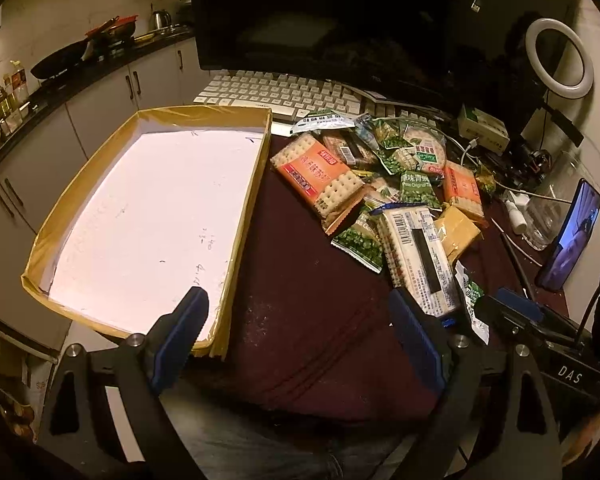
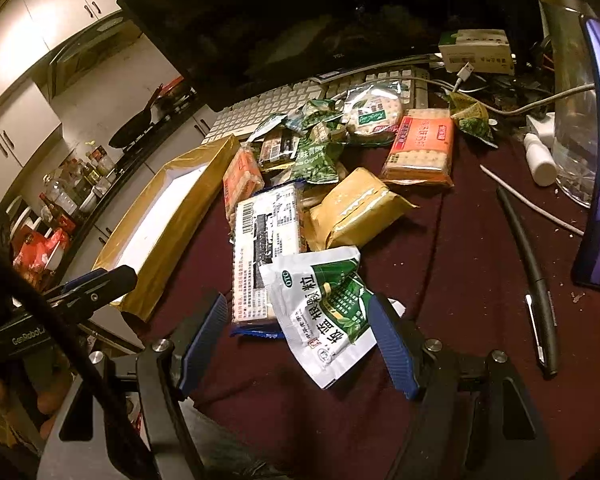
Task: Organize snacks
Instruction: 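Move both grippers toward the snack pile on the cloth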
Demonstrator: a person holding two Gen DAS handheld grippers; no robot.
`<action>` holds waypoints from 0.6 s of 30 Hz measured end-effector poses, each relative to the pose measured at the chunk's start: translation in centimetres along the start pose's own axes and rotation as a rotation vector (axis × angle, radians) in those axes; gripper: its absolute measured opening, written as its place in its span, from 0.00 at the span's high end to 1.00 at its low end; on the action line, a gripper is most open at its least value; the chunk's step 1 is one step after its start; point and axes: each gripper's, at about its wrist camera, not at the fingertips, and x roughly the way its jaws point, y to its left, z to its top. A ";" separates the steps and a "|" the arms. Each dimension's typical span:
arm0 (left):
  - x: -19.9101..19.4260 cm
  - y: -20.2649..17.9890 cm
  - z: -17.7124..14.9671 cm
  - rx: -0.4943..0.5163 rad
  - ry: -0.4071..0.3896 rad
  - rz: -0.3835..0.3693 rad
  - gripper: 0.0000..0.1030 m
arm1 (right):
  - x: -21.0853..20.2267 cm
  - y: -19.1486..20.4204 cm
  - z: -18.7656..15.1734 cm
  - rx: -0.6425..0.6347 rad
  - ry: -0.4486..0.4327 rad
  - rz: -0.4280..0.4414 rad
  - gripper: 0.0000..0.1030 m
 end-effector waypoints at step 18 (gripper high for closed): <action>0.7 0.1 -0.1 0.002 0.016 -0.009 0.12 | 0.6 -0.4 0.8 0.018 0.026 -0.013 0.29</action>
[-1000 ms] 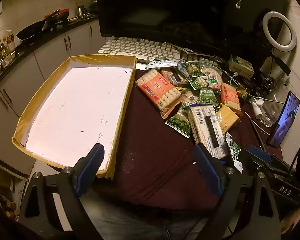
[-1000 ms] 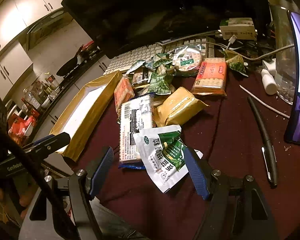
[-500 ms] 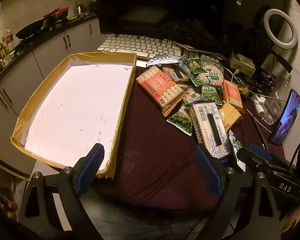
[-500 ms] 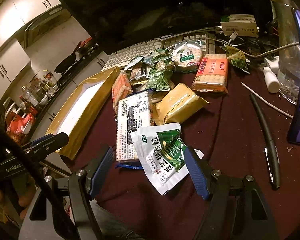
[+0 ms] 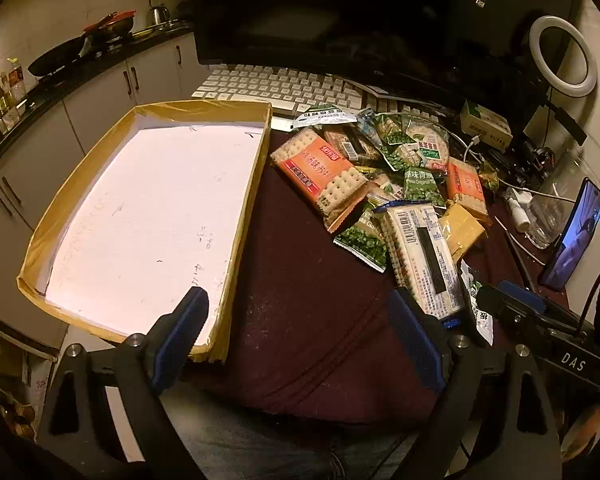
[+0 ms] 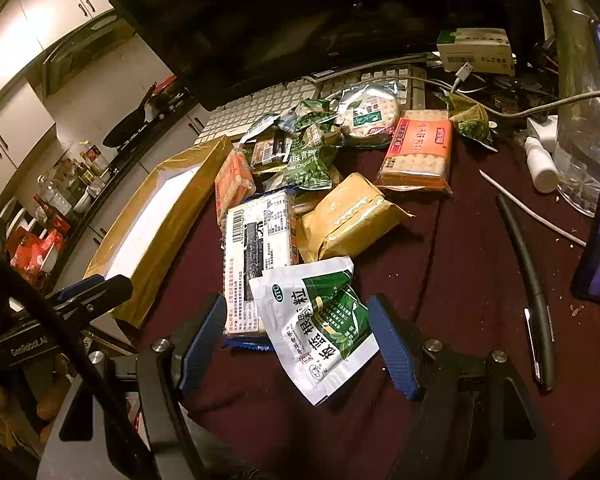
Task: Organize snacks
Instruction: 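Move both grippers toward the snack pile on the cloth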
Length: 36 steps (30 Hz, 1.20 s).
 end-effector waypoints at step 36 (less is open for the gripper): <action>0.2 -0.6 -0.4 0.036 0.020 0.016 0.12 | 1.0 -0.8 -0.2 -0.029 0.028 -0.016 0.29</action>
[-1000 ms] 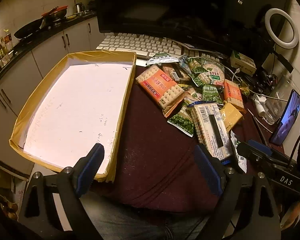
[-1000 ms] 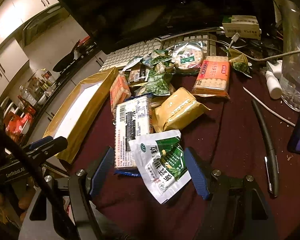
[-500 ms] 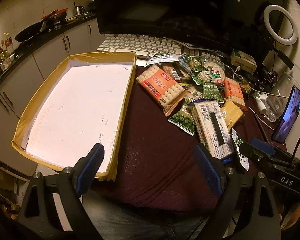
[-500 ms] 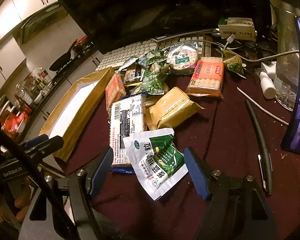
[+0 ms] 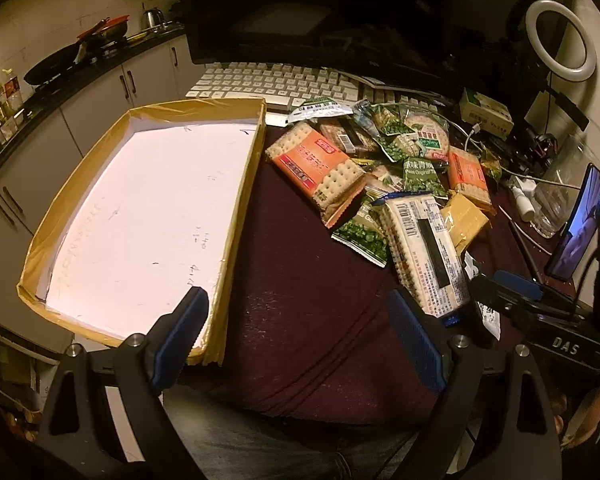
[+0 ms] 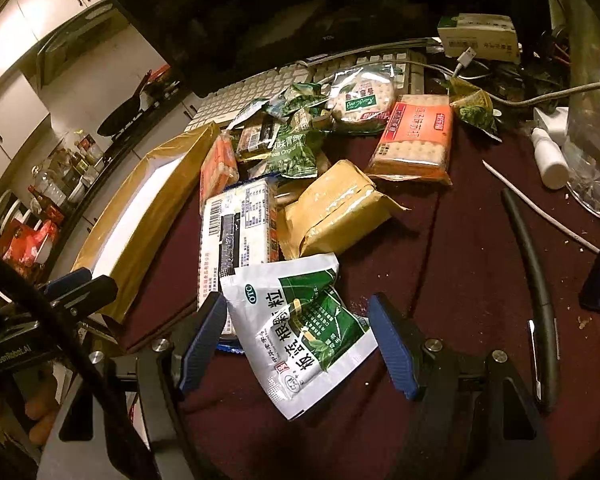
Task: Organize snacks
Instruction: 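Move both grippers toward the snack pile on the cloth, then grasp the white-green sachet with the right gripper while the left grasps the white cracker pack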
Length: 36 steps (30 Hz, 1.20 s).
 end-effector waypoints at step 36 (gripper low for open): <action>4.5 -5.9 3.6 0.109 0.093 -0.128 0.12 | -0.5 -0.1 -0.8 0.027 0.011 0.020 0.35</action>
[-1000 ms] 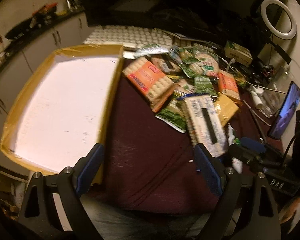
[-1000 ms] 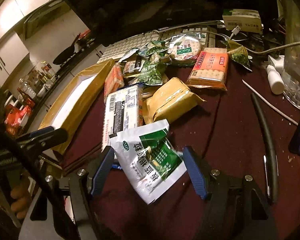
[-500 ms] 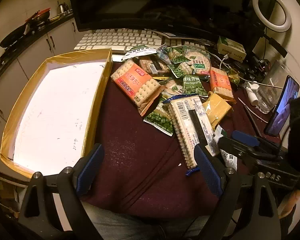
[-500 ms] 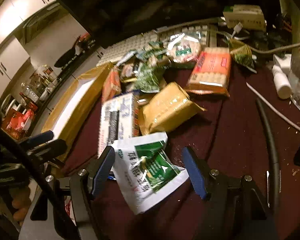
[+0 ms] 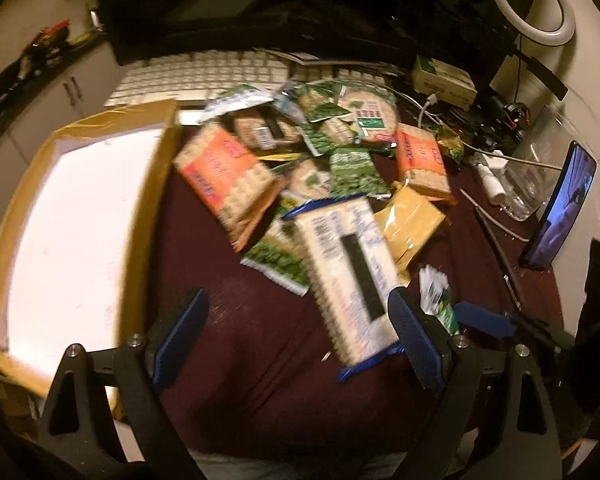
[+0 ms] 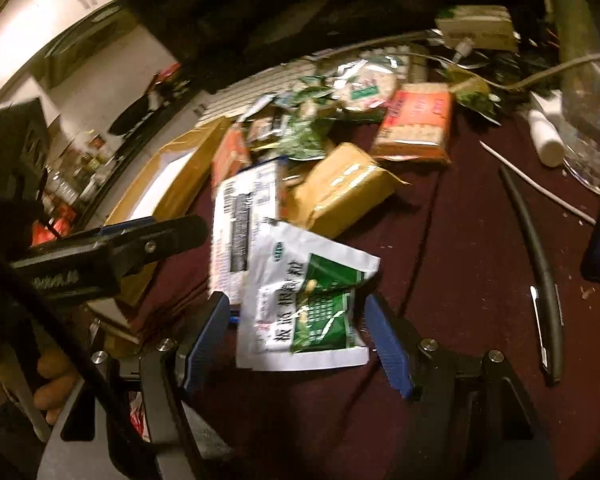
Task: Organize snacks
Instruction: 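Grasp the white-green sachet with the right gripper while the left grasps the white cracker pack, then carry both packets into the white-lined box and open both grippers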
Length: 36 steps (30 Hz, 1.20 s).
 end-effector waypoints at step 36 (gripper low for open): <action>0.6 2.9 -2.9 -0.157 0.025 -0.190 0.47 | -1.3 3.8 1.3 -0.064 -0.103 -0.067 0.57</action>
